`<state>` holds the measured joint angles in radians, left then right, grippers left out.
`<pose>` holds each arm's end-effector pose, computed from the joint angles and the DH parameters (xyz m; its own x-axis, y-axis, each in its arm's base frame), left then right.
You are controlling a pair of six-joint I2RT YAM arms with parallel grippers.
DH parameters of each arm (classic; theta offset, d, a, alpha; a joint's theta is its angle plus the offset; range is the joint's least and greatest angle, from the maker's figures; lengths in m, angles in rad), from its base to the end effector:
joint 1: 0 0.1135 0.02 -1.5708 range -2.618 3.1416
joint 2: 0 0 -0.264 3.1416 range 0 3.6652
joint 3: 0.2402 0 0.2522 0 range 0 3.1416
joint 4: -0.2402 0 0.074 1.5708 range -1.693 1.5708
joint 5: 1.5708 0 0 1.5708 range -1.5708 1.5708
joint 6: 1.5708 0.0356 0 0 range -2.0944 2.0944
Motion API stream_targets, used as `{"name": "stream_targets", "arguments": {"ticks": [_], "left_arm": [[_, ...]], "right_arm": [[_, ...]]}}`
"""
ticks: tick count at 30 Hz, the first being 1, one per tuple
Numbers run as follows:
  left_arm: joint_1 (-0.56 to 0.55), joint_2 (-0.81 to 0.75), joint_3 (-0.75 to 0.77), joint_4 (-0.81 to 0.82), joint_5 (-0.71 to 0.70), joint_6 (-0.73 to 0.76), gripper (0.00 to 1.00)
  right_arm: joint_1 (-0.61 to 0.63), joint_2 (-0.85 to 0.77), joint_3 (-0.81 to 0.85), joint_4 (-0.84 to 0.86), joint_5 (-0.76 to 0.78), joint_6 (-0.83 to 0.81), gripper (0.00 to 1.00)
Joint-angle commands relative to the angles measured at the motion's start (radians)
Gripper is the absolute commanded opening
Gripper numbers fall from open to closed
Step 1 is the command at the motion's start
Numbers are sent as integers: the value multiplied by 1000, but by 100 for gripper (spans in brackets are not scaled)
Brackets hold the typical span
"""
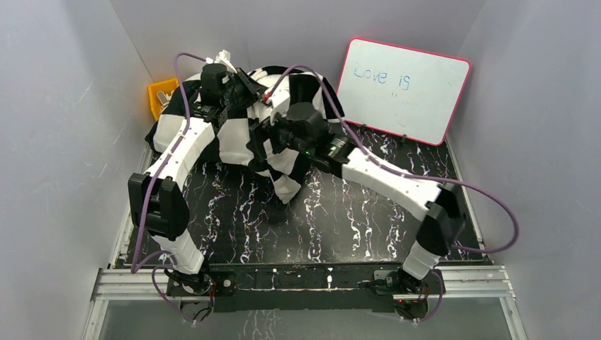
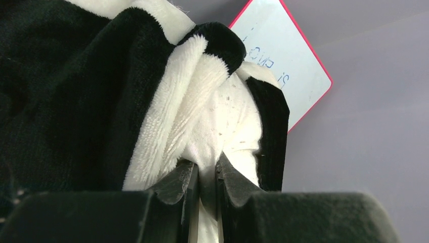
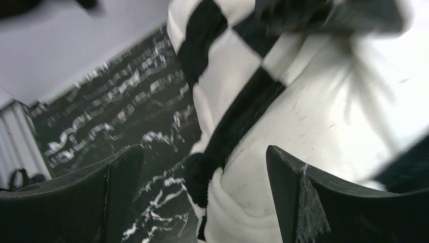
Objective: Remove the pillowcase from the pillow
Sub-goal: Remove the pillow from the pillowcase.
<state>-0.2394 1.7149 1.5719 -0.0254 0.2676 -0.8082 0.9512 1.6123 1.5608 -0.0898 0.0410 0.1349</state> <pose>0.4016 -0.1077 0.3811 -0.4609 -0.6053 -0.6490 0.2152 0.6332 -0.7434 0.2260 0.3143 0.4092 -0.1873 -0.0311 -0.9818 -0.7717 0.6231 0.1274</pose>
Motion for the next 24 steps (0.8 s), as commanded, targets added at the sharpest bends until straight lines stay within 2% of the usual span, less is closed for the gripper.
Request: {"name": "stream_targets", "arguments": {"ticks": [1,5,11,16,19,24], "left_arm": [[20,-67,15,176,-21,-10,0],[22,-71,24,163,-48,3,0],[47,-69,35,183,-68,-6,0],[74,-56,83,152,-22,-3,0],[87,-72,53,180,-19,-16,0],[109,-127,-10,226,-29,-30,0]], "right_arm": [[0,92,45,-5,-35,-25,99],[0,53,-59,18,-57,10,99],[0,-56,-331,36,-48,121,98],[-6,-88,-538,67,6,162,99],[-61,-82,-600,79,-5,176,99],[-219,-121,-673,157,-128,228,98]]}}
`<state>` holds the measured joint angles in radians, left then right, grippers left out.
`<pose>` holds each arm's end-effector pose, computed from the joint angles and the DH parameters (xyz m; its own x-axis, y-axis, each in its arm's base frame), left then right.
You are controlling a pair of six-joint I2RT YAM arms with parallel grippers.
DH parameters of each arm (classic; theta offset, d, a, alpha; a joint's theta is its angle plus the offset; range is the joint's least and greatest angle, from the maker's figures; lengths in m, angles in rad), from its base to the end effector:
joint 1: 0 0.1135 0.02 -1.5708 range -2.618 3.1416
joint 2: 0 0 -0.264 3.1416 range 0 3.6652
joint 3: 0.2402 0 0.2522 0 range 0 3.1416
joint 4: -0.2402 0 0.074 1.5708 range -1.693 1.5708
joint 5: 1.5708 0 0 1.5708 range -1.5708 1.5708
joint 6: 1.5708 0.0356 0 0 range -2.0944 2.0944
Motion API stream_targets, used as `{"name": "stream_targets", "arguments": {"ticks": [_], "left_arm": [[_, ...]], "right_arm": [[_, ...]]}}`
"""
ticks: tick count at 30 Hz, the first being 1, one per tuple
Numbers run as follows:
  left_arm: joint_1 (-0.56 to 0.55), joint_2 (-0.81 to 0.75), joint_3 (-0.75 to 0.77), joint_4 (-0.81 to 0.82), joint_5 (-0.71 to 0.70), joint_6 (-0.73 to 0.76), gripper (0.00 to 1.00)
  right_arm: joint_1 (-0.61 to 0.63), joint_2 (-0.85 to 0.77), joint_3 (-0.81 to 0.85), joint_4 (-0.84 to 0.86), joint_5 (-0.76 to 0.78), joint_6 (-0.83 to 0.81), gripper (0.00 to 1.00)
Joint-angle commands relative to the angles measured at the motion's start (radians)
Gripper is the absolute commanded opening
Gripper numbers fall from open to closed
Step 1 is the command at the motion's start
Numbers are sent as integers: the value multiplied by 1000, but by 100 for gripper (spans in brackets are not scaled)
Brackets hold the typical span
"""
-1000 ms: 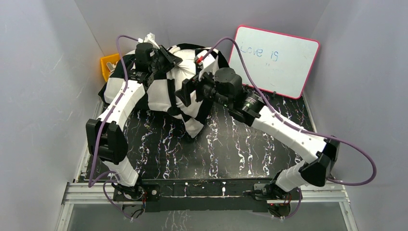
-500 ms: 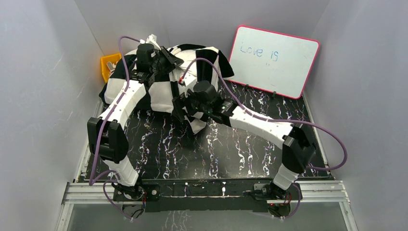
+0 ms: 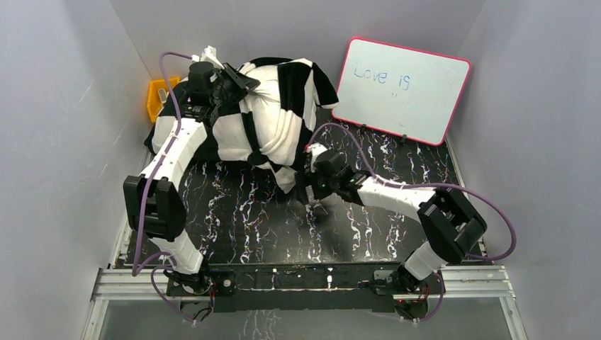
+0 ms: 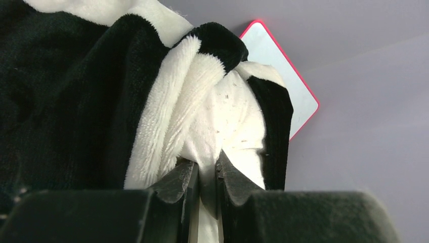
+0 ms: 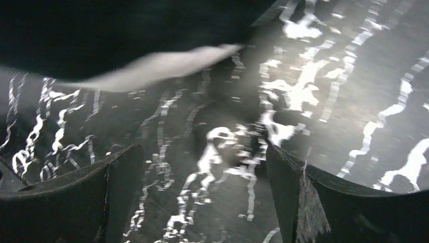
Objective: Remove the pillowcase from the pillow
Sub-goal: Remove the pillow from the pillowcase.
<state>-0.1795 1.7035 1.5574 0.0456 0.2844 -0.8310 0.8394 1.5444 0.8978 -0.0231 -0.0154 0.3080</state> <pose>0.4052 -0.0837 0.3880 -0.3960 -0.6487 -0.6499 0.2278 0.6163 -0.7539 0.2204 0.2464 0.2097 -0.6231 -0.2405 -0.7442 -0.5911 0.7679 0.2468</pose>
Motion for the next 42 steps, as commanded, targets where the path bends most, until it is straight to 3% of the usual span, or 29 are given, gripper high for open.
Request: {"name": "stream_targets", "arguments": {"ticks": [1,4,8,11,15,19,27,30,34,35,39,42], "left_arm": [[51,-117,7,143,-42,0,0],[52,-126,-16,153,-37,4,0],[52,-140,-61,190,-28,-11,0],[52,-125,-52,181,14,-13,0],[52,-91,-6,131,80,6,0],[52,-135,-114,254,58,-44,0],[54,-122,-72,173,70,-18,0],[56,-92,-3,96,110,14,0],[65,-92,3,84,110,21,0],[67,-101,-13,99,99,13,0],[79,-138,-66,158,59,-8,0],[82,-153,-86,188,31,-12,0]], "right_arm": [[-120,-69,-5,93,-86,47,98],[-120,-150,45,74,-113,-7,95],[-120,-341,21,221,-99,-14,98],[-120,-375,88,237,-79,-35,99],[-122,-232,261,179,-48,-92,99],[-132,-47,467,134,-46,-117,98],[-136,242,815,90,-73,-157,98],[-136,295,855,60,-61,-180,98],[-156,277,778,64,-22,-178,99],[-166,266,743,72,-19,-172,95],[-216,186,570,130,-13,-119,60],[-241,139,479,135,5,-108,56]]}}
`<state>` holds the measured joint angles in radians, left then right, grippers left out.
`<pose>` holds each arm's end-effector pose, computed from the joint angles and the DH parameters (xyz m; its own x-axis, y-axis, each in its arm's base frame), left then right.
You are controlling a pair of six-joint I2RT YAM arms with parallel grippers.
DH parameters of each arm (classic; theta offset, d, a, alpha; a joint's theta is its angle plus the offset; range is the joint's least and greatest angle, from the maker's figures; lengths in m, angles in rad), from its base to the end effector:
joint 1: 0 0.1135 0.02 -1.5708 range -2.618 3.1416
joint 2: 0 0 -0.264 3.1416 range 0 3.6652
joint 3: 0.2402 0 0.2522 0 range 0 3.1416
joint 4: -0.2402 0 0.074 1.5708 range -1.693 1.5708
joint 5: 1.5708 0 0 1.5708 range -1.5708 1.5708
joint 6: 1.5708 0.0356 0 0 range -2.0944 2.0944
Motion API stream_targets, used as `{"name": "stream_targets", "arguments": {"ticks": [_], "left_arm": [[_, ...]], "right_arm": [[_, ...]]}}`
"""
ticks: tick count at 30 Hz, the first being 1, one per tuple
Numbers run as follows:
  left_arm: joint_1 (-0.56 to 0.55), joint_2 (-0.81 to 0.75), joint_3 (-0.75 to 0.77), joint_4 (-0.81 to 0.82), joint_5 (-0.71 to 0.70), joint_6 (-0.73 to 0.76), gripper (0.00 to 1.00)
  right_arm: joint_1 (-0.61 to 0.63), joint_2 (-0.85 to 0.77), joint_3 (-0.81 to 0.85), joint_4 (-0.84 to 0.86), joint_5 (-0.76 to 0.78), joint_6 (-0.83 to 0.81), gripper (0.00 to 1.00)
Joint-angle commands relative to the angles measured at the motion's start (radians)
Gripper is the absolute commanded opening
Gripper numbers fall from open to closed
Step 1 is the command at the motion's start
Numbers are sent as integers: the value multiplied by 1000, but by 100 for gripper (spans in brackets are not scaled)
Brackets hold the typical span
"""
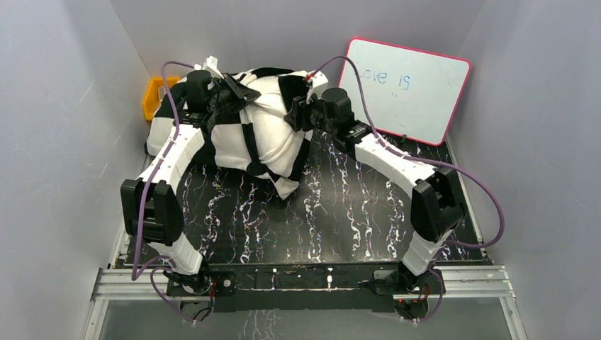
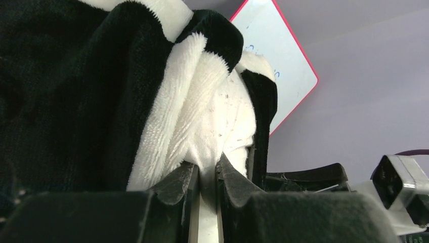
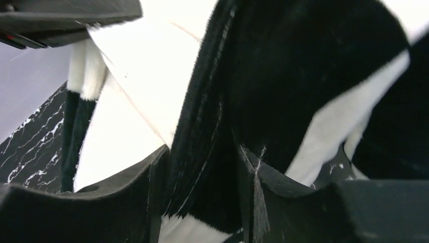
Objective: Remove the pillowcase from the pillow
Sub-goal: Remove the pillow from the pillowcase.
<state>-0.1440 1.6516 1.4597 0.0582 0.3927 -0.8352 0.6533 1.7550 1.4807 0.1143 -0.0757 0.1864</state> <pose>0.3931 -0.0708 0.3746 -0.4651 -0.6247 -0.6272 0.2430 0.5912 -0.7690 0.3386 0.2626 0.3470 -0.2476 0.0432 -0.9679 -0.6304 0.7515 0.1948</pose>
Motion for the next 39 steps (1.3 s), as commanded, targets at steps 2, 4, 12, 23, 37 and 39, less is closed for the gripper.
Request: {"name": "stream_targets", "arguments": {"ticks": [2,4,12,23,37,39], "left_arm": [[49,-107,6,184,-88,-3,0],[54,-110,7,188,-92,-2,0],[81,-103,24,175,-56,-29,0],[112,-143,-48,310,-20,-120,0],[-130,-199,-120,139,153,280,81],[-293,-164,-104,89,-57,338,98]], "right_arm": [[-68,-107,-160,5,70,17,56],[-84,-135,-221,15,70,24,56],[-119,-124,-338,43,20,77,23],[-178,37,-378,64,-16,172,0],[-244,-221,-243,-21,13,117,84],[-245,-233,-247,-34,43,111,84]]}}
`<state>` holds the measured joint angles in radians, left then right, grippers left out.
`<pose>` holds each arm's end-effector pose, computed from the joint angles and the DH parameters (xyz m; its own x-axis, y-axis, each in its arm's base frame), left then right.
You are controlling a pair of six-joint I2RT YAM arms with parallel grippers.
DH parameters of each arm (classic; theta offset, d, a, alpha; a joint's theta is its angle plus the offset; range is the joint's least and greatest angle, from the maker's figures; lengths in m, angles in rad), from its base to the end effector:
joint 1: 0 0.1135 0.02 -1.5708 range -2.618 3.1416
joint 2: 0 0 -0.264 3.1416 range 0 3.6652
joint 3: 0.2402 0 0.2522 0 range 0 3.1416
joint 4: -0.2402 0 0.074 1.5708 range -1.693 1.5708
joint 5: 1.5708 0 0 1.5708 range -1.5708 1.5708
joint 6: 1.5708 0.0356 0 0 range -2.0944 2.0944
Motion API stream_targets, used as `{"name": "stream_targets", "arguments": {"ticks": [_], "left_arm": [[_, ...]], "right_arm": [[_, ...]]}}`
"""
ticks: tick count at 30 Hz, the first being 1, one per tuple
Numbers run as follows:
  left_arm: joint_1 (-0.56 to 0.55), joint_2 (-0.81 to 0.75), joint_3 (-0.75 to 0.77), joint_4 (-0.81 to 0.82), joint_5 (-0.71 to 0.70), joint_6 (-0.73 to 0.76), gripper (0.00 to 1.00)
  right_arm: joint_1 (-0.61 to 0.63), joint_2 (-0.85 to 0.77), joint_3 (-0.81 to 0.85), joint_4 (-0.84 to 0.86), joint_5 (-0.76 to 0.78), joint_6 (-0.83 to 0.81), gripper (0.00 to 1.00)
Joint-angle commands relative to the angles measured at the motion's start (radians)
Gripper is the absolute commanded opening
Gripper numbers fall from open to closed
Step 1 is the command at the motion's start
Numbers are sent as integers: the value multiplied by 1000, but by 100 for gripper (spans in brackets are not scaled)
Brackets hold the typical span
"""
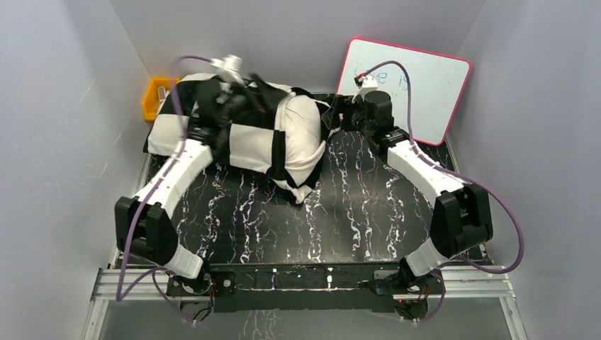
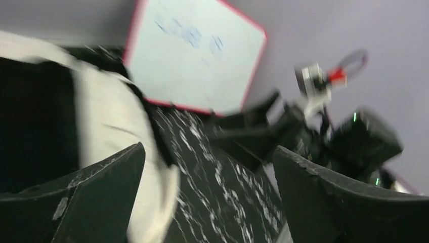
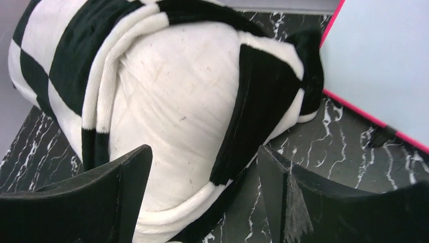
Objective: Remove the pillowcase from the pillow
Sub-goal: Remove the pillow from the pillowcase.
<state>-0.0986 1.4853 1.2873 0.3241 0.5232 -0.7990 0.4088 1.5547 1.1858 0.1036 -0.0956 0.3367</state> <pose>0.3500 -0.0525 0.4004 -0.3273 -0.5914 -0.7369 0.4932 0.5583 -0.6671 0.3395 0.1508 0.3164 -0.3857 0.1913 -0.9026 -0.3738 0.8620 0.3424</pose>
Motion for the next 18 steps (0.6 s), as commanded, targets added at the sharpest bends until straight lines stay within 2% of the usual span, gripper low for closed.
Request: {"name": "stream_targets", "arguments": {"ticks": [1,3,9,11,14,18], "left_arm": [[-360,9,50,-144,-254,282,98],[-379,9,5,-56,-342,260,98],[-391,90,108,-113,-394,282,98],[-391,123,157,-155,-408,283,91],[-401,172,225,-194,-419,295,88],[-468,229,282,-261,-596,305,89]], "right_arm": [[-5,-40,39,-28,73,-36,84],[-13,-55,18,-36,78,-30,85],[-25,-91,-28,-77,83,-31,85],[-28,-106,-46,-83,88,-31,85],[-34,-136,-72,-98,89,-36,85],[-45,-173,-101,-127,138,-36,88]]}}
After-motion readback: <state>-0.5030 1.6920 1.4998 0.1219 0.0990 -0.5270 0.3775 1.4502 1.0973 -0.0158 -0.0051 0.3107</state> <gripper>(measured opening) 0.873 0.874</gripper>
